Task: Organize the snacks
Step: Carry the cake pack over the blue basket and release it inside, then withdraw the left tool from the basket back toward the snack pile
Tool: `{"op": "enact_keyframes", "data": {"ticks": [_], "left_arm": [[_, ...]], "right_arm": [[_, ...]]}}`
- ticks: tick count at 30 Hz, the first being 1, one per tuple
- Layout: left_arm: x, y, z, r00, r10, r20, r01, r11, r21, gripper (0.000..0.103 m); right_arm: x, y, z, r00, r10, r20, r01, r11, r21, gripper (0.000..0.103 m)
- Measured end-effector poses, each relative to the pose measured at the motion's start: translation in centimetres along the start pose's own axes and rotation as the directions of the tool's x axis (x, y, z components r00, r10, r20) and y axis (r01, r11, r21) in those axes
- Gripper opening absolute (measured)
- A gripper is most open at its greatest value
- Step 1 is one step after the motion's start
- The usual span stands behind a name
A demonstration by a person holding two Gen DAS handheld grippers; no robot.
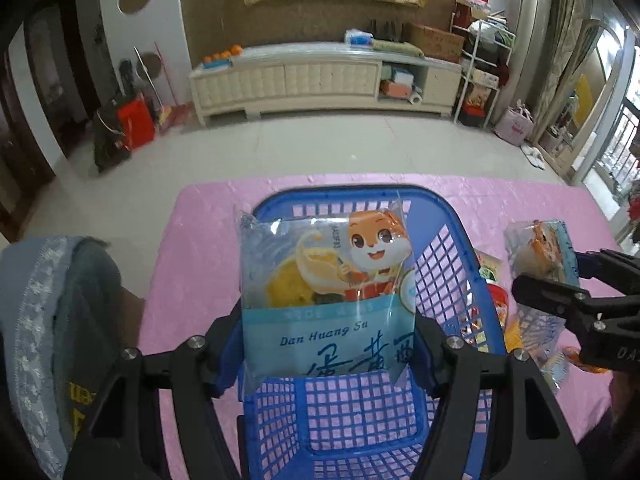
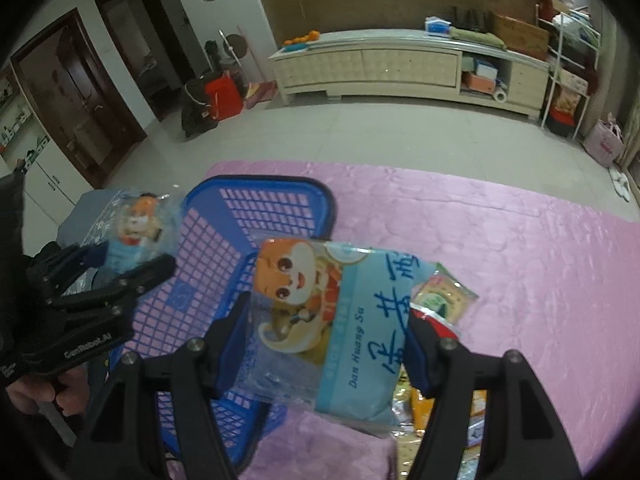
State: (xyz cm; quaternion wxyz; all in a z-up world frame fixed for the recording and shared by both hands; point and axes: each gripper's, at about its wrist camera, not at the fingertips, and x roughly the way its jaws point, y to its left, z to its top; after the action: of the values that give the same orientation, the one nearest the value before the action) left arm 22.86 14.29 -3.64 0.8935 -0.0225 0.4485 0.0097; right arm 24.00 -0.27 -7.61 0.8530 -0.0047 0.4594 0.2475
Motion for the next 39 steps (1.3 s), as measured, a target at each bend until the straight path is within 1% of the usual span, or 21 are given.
{"op": "enact_keyframes", "data": {"ticks": [2,6,7,9,12,15,16,17,19,21,23,26,31,34,39], "left_arm": [[0.4,0.2,0.1,1.0,-0.016,0.001,0.016,1.0,-0.004,0.066],[1.5,0.7,0.4,1.0,-0.023,-0.006,0.023,1.0,-0.014,0.066],[1.8,0.8,0.6,0.999,-0.037,-0.015,0.037,0.999,-0.021,0.066],[2.0,0.8,0.9,0.999,-0.053,-0.01,0.052,0.998,-0.022,0.066],[2.4,0.7,1.4,0.999,-0.036,0.009,0.036,0.999,0.011,0.067],[3.4,0.6,1.7,0.999,-0.029,-0.014,0.029,0.999,0.013,0.076],[3.5,0.6,1.5,1.0,-0.025,-0.015,0.025,1.0,0.017,0.076],[3.3,0.5,1.4,1.0,-0.018,-0.005,0.018,0.999,0.028,0.076],[2.8,0.1,1.2,1.0,-0.026,0.002,0.026,0.999,0.038,0.076],[2.1,0.0,1.0,0.999,-0.037,0.003,0.037,0.999,0.038,0.076],[1.2,-0.1,0.9,1.0,-0.027,0.012,0.027,0.999,0.038,0.076],[0.0,0.0,0.8,0.999,-0.034,0.016,0.033,0.999,0.036,0.076],[-2.0,0.3,0.1,0.999,-0.027,0.028,0.026,0.999,0.045,0.076],[-3.4,0.4,-0.5,0.999,-0.036,0.038,0.034,0.998,0.051,0.076],[-5.4,0.6,-1.5,0.998,-0.029,0.049,0.026,0.997,0.073,0.076]], "right_arm": [[0.2,0.4,0.2,1.0,-0.005,-0.002,0.005,1.0,-0.006,0.071],[0.6,0.3,0.2,1.0,-0.014,-0.011,0.014,1.0,-0.001,0.071],[0.6,0.2,0.2,1.0,-0.016,-0.012,0.016,1.0,0.0,0.071],[0.7,-0.1,0.2,1.0,-0.023,-0.008,0.023,1.0,-0.001,0.071],[0.6,0.2,0.0,1.0,-0.018,-0.004,0.018,1.0,0.013,0.071],[0.4,0.3,-0.2,1.0,0.013,-0.004,-0.013,1.0,0.003,0.071],[0.4,0.5,-0.3,1.0,0.014,-0.007,-0.014,1.0,-0.016,0.071],[0.2,0.6,-0.3,1.0,0.008,-0.006,-0.008,1.0,-0.028,0.071],[-0.3,0.7,-0.4,1.0,-0.002,0.003,0.002,0.999,-0.039,0.071],[-0.8,0.7,-0.3,1.0,-0.002,0.009,0.002,1.0,-0.03,0.071],[-1.3,0.7,-0.2,1.0,-0.002,0.01,0.002,1.0,-0.022,0.071],[-2.1,1.0,-0.1,1.0,-0.006,0.02,0.006,1.0,-0.022,0.071],[-3.8,1.5,0.1,0.999,-0.003,0.032,0.004,1.0,-0.019,0.071],[-4.7,2.1,0.1,0.999,0.0,0.041,0.0,1.0,-0.023,0.071],[-5.5,3.3,0.1,0.999,0.008,0.043,-0.007,1.0,-0.023,0.071]]}}
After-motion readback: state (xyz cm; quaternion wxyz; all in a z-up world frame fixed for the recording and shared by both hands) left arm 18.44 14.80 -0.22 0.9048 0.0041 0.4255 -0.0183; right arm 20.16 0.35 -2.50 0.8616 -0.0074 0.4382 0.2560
